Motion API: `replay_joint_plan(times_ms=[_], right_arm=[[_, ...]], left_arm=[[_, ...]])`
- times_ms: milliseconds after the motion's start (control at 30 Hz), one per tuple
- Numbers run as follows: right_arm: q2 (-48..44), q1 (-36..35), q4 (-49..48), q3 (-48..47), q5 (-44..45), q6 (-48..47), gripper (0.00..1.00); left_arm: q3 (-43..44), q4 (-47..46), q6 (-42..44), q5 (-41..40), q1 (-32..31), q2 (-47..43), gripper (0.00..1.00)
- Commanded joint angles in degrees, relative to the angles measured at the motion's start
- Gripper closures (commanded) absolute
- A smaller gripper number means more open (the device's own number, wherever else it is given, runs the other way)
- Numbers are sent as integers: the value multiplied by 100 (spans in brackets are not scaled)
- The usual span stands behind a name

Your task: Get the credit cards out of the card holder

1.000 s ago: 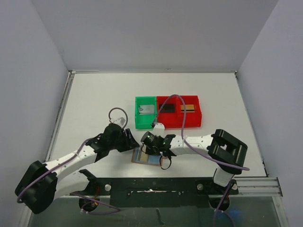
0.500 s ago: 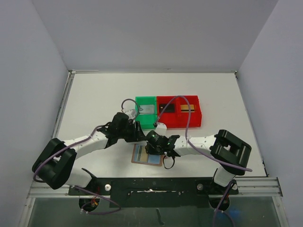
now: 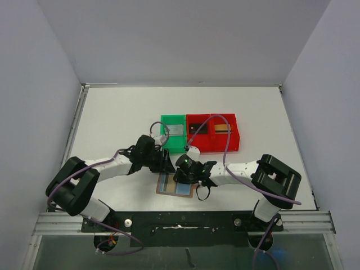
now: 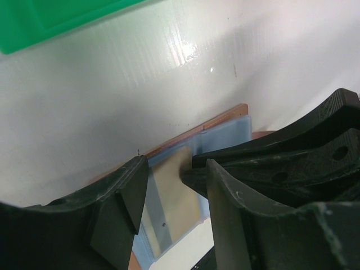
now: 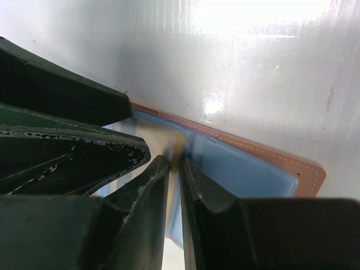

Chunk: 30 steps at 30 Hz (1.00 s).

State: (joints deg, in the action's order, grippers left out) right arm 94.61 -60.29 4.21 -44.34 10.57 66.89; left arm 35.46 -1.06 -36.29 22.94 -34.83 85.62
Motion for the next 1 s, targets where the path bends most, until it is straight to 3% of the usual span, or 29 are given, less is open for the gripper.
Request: replay_joint_plan(times_ms=[0, 233, 400, 967], right_arm=[[722, 8, 323, 417, -137, 11, 84], [729, 20, 241, 428, -195, -1, 84], [769, 58, 204, 426, -237, -32, 84], [902, 95, 122, 434, -336, 1, 83]], left_arm=[[197, 85, 268, 106, 13, 24, 56], [615, 499, 492, -303, 46, -45, 54], [764, 434, 599, -57, -3, 372, 54], [-42, 122, 49, 347, -75, -290, 61]])
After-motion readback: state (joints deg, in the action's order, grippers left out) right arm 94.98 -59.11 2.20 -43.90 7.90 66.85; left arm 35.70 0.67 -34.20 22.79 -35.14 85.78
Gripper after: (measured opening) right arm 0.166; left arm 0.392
